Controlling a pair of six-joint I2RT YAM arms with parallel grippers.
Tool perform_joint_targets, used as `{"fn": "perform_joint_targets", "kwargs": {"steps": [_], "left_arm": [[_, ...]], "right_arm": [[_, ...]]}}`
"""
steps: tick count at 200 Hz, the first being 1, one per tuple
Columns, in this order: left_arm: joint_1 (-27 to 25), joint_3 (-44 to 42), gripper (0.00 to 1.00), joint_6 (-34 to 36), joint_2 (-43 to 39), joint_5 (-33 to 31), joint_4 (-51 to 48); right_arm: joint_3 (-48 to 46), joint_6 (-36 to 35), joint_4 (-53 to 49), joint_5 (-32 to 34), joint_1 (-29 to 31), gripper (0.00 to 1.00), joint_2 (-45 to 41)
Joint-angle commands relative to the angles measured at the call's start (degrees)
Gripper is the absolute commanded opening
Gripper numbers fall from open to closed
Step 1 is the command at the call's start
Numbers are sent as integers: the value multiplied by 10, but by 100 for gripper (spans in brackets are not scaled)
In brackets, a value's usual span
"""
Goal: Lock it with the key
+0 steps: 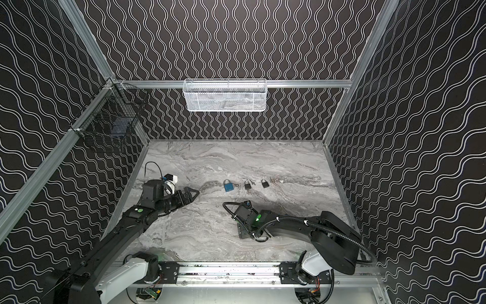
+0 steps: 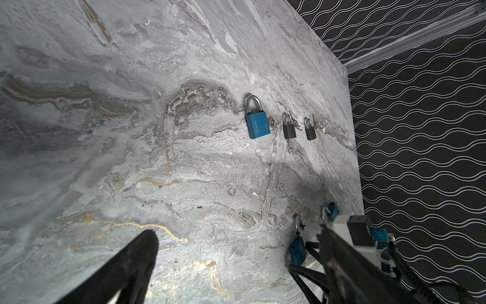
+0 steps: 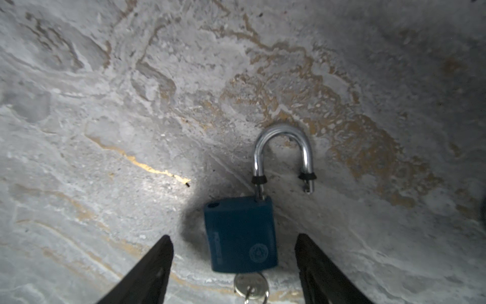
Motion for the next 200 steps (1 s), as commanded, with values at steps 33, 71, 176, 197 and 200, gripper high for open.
{"fn": "perform_joint_targets", "kwargs": {"steps": [33, 71, 176, 197, 200], "left_arm": [[0, 3, 99, 16, 10, 24, 14], [0, -2, 99, 16, 6, 26, 14], [0, 4, 99, 30, 11, 73, 4], [0, 3, 99, 40, 25, 124, 12], [0, 2, 99, 40, 26, 131, 14]], "right_arm": [[6, -48, -7, -9, 0, 72, 11], [8, -60, -16, -11, 0, 65, 12], [-10, -107, 15, -31, 0, 28, -11], [-5, -142, 33, -36, 0, 25, -29], [-3, -146, 36, -40, 0, 25, -30]]}}
